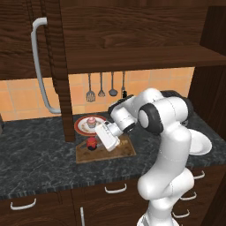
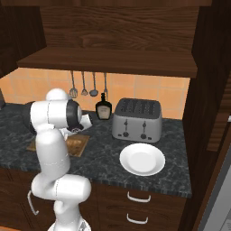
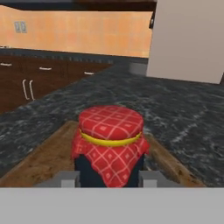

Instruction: From the different types of pastries on the counter, select a croissant and place it on the cutting board. Then retrieve a jar of jam from the cabinet and place it alongside the croissant on the cutting board.

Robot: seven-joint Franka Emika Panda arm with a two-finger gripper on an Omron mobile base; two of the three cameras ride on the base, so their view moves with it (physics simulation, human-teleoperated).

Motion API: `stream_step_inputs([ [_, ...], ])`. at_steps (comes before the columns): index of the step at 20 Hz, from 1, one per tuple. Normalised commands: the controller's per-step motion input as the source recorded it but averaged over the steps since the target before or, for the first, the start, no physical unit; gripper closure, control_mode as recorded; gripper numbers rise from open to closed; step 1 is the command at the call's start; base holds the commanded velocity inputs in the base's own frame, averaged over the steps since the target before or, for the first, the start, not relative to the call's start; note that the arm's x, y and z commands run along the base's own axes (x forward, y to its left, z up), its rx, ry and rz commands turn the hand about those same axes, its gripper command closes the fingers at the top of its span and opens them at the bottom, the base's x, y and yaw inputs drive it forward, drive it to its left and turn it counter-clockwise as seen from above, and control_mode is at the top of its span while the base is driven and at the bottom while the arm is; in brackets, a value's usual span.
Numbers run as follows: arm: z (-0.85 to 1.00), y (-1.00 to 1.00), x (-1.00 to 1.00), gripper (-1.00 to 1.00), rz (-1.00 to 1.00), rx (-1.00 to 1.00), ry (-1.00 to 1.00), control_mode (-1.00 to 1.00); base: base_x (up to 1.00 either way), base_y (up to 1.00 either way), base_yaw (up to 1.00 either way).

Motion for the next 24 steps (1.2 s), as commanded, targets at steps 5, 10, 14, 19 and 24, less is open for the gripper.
stream_step_inputs([
  [5, 0.06, 0.00, -0.09, -1.00, -0.01, 0.00, -0.03, -1.00, 0.00, 0.00, 0.00],
  [10, 0.31, -0.04, -0.01, -1.00, -0.03, 0.00, -0.02, -1.00, 0.00, 0.00, 0.00],
  [14, 0.53, -0.17, -0.32, -1.00, -0.04, 0.00, -0.08, -1.00, 0.00, 0.00, 0.00],
  [19, 0.76, -0.01, -0.65, -1.00, -0.10, 0.00, -0.12, -1.00, 0.00, 0.00, 0.00],
  [24, 0.87, -0.02, -0.58, -1.00, -0.10, 0.00, -0.10, -1.00, 0.00, 0.00, 0.00],
])
